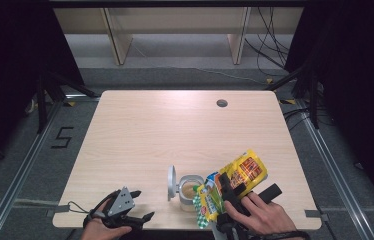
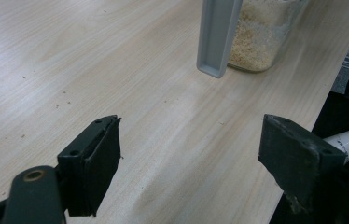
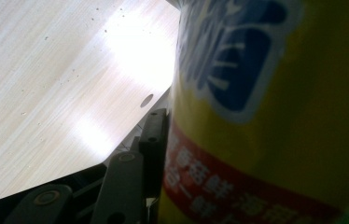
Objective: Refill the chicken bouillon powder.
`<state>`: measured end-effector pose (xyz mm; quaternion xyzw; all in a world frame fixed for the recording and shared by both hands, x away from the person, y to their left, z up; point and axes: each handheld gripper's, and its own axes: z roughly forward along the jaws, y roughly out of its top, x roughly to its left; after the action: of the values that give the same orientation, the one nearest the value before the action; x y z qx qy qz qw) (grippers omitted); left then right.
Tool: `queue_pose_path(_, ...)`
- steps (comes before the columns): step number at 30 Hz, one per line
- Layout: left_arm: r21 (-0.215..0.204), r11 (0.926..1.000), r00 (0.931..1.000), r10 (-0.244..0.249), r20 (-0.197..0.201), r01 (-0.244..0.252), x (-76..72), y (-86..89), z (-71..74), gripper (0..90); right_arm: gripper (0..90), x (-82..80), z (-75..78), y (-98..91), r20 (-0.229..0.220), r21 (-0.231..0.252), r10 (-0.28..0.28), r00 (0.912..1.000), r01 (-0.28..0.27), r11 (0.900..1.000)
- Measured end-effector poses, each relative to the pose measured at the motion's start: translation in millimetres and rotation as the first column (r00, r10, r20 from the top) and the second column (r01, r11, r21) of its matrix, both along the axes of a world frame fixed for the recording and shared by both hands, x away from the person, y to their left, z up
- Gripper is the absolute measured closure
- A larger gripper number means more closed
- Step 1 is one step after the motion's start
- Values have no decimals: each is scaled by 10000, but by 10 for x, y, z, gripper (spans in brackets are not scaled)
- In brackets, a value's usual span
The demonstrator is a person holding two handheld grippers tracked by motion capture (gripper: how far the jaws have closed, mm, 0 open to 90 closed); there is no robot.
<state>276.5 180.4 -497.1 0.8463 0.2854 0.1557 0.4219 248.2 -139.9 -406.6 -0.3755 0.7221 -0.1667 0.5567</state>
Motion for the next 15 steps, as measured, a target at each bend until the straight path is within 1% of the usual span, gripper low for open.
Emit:
queue_pose_path(2,205,9997,9999,-101,120,98,9,13,9,202,642,-10,9,8,52,-44,-58,10000,59,10000)
queue_pose_path(3,117,9997,9996,-213,202,210,14,11,7,202,641,-16,8,1,120,73,-80,9999,79,9999)
queue_pose_path(4,-16,10000,10000,-59,-60,59,-3,2,2,202,641,-13,7,5,97,-70,-41,9999,42,10000)
queue_pose_path(5,-176,9998,10000,4,-51,-4,-7,-10,-5,202,641,-9,17,7,125,-185,-31,9999,34,9998)
queue_pose_path(6,-130,9999,10000,26,23,-25,-10,-12,-9,202,641,-7,17,7,63,-220,-88,9999,90,9997)
queue_pose_path(7,-126,9999,10000,-10,32,11,-9,-12,-8,202,642,-7,0,-10,22,27,-151,9999,151,9999)
queue_pose_path(8,-84,10000,10000,12,-26,-12,-16,-12,1,202,641,-34,-39,-37,-136,684,-629,9979,637,9956)
queue_pose_path(9,-72,10000,10000,-11,3,11,-9,-9,-1,202,641,-35,-47,-53,-229,743,-731,9971,747,9944)
queue_pose_path(10,-25,10000,9999,-62,-87,61,-10,-1,9,202,642,-36,-47,-60,-233,741,-765,9968,780,9942)
queue_pose_path(11,-37,10000,9999,-69,-87,69,-8,1,8,202,642,-34,-49,-67,-206,732,-761,9969,774,9943)
queue_pose_path(12,-96,10000,10000,-20,-48,19,-6,-4,0,202,642,-20,-33,-62,-156,450,-594,9981,601,9972)
queue_pose_path(13,-195,9998,10000,-32,-86,30,-8,-9,-5,202,642,-33,-48,-72,-208,752,-802,9966,816,9938)
queue_pose_path(14,-74,10000,10000,-32,-48,32,-6,-6,-4,202,642,-33,-48,-71,-217,736,-806,9965,820,9939)
queue_pose_path(15,-71,10000,10000,19,3,-19,-10,-11,-6,202,642,-36,-48,-71,-195,718,-767,9969,779,9944)
